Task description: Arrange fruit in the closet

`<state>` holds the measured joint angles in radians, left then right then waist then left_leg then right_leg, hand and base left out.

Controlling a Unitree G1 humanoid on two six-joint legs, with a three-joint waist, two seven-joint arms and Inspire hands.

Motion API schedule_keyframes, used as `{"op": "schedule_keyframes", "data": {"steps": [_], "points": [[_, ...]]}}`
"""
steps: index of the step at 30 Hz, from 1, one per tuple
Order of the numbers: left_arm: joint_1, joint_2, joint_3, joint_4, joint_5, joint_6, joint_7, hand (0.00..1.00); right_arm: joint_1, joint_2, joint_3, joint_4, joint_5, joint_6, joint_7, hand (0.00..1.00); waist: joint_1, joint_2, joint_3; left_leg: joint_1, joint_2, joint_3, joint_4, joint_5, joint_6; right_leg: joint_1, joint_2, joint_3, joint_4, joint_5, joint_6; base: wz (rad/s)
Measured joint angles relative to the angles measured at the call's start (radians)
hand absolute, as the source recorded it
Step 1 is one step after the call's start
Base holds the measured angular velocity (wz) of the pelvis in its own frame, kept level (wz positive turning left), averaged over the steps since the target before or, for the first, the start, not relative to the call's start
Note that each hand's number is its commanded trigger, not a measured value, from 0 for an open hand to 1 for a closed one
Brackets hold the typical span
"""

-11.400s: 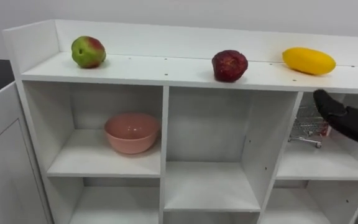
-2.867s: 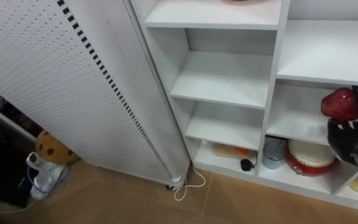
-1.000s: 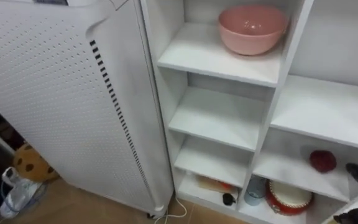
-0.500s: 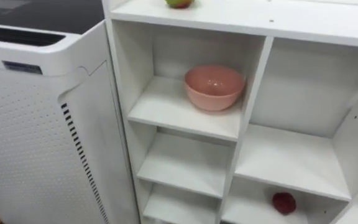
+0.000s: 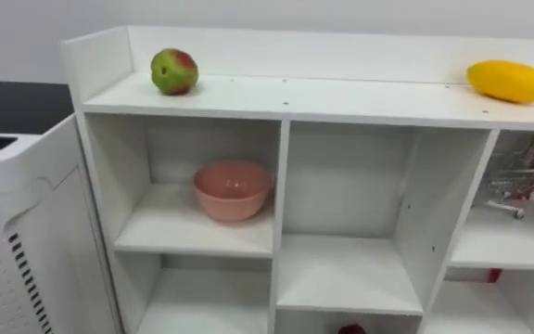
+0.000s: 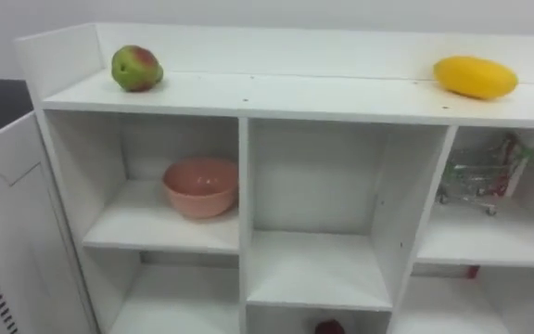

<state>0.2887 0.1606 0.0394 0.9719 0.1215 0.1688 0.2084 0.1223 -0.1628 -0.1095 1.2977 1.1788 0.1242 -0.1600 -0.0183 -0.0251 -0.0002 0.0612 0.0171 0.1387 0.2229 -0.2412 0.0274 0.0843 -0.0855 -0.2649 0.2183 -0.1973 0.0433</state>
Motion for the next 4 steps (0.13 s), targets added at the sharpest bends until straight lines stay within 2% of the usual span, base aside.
{"op": "schedule_keyframes", "data": {"steps": [1, 4], "points": [[0.009, -0.003, 0.0, 0.0, 0.0, 0.007, -0.004, 0.0, 0.012, 0.001, 0.001, 0.006, -0.04, 0.009, 0.007, 0.0, -0.005, 0.001, -0.0006, 0.008, 0.001, 0.004, -0.002, -0.001, -0.002, 0.003, 0.003, 0.016, 0.0, 0.0, 0.0, -0.2], [0.016, -0.019, 0.001, 0.0, 0.005, 0.024, -0.017, 0.0, 0.025, 0.008, 0.013, 0.018, -0.204, 0.018, 0.034, 0.0, -0.012, 0.005, 0.0008, 0.023, 0.001, 0.006, -0.009, -0.001, -0.002, 0.013, 0.005, 0.019, 0.0, 0.0, -0.001, -0.09]]}}
